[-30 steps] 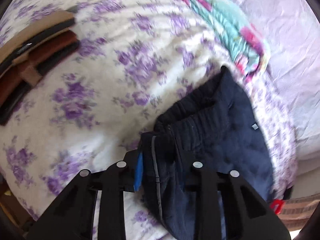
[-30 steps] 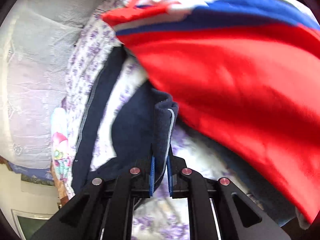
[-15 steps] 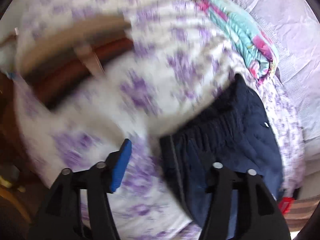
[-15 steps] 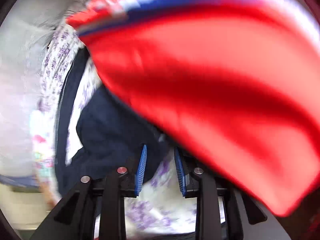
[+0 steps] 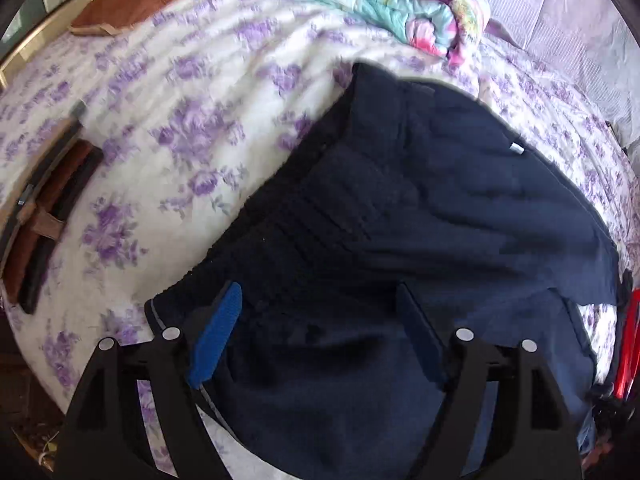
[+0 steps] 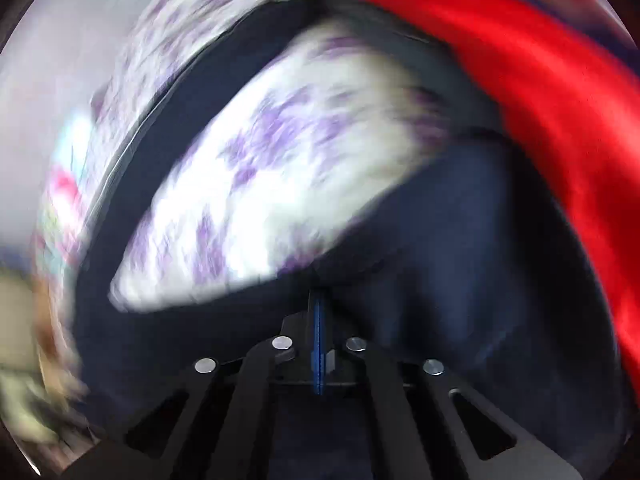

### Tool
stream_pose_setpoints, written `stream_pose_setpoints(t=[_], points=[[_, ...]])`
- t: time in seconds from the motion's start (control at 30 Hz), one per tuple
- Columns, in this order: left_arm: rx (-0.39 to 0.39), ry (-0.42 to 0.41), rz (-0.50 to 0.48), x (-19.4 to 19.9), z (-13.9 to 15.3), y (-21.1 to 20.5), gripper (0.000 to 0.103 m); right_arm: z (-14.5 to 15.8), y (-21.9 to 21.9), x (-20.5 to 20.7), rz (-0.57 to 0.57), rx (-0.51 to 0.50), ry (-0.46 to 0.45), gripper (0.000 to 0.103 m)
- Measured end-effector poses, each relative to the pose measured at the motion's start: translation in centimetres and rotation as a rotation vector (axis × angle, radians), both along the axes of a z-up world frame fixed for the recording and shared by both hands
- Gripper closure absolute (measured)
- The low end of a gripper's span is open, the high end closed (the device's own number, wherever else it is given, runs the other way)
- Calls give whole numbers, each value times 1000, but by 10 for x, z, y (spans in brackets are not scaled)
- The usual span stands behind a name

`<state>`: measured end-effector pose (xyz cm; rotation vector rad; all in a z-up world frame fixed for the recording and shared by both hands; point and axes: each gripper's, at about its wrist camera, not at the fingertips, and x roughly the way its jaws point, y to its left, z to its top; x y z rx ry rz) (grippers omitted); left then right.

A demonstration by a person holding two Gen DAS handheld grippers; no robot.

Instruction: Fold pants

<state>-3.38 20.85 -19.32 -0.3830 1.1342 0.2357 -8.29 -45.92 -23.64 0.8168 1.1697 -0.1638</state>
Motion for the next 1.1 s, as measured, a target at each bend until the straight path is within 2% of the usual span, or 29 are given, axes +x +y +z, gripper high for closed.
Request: stream_pose_setpoints(t=[0.03, 0.1, 0.13, 0.2, 0.23, 0.33, 0.4, 0.47, 0.57, 0.67, 0.7, 0.73, 0.8, 0.83, 0.93, 1.0, 1.1], points=[[-20, -14, 16, -1, 6, 3, 27, 10, -2, 0, 13, -3, -22, 97], [-69, -54, 53, 1, 21, 14, 27, 33, -1, 4, 93, -65, -78, 97], [-95, -76, 63, 5, 28, 20, 26, 41, -1, 6, 113, -89, -93, 92], [-143, -113, 90, 20, 40, 34, 21, 51, -2, 14, 118, -93, -122, 69], [-156, -124, 105, 29, 42, 42, 19, 55, -2, 19, 118, -88, -137, 50], [-190, -143, 122, 69, 48, 56, 17, 61, 19, 47, 165, -91, -157, 48], [-171, -127, 109, 99, 45, 57, 17, 65, 35, 62, 216, -81, -168, 46], [-174, -102, 91, 124, 39, 57, 17, 69, 50, 68, 265, -88, -168, 43], [-236, -48, 73, 163, 20, 52, 17, 71, 78, 96, 342, -119, -167, 40], [-222, -23, 61, 187, 7, 48, 18, 74, 96, 122, 408, -128, -176, 40], [-218, -8, 59, 194, 0, 46, 22, 77, 103, 135, 441, -140, -184, 40], [-229, 0, 55, 198, -3, 46, 37, 79, 112, 150, 477, -156, -195, 40], [-265, 25, 36, 204, -12, 42, 54, 81, 128, 178, 556, -196, -217, 35], [-236, 18, 39, 204, -11, 40, 63, 81, 137, 192, 604, -223, -231, 30], [-175, -34, 9, 199, -2, 36, 72, 80, 164, 235, 770, -311, -277, 28], [-208, -63, 16, 193, 4, 40, 74, 77, 181, 262, 875, -368, -309, 28], [-267, -83, 40, 190, 10, 48, 78, 72, 201, 296, 987, -380, -350, 28]])
